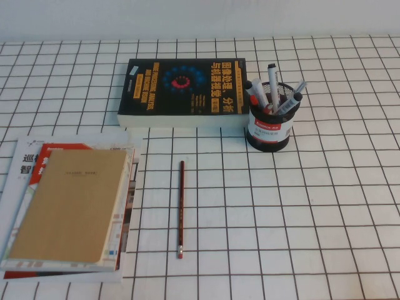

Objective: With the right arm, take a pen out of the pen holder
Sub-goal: 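Take a marker out of the pen holder and lay it on the table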

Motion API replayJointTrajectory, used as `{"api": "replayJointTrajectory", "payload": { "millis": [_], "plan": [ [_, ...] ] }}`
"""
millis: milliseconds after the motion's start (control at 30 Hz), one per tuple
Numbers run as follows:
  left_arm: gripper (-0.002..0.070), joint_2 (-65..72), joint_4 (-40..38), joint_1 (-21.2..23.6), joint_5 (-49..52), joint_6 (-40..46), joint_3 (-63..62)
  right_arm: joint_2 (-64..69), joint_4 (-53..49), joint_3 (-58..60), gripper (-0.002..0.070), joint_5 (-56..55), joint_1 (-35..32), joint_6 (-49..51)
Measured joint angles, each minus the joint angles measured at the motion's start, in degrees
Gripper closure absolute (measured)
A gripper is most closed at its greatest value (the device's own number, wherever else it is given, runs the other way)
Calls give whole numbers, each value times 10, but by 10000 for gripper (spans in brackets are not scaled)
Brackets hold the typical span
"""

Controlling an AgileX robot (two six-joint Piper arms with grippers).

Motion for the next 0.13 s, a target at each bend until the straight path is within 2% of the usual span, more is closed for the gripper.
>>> {"api": "replayJointTrajectory", "payload": {
  "millis": [133],
  "plan": [
    [679,0,0,0,0,0,0,0,0,0,692,0,0,0]
  ]
}}
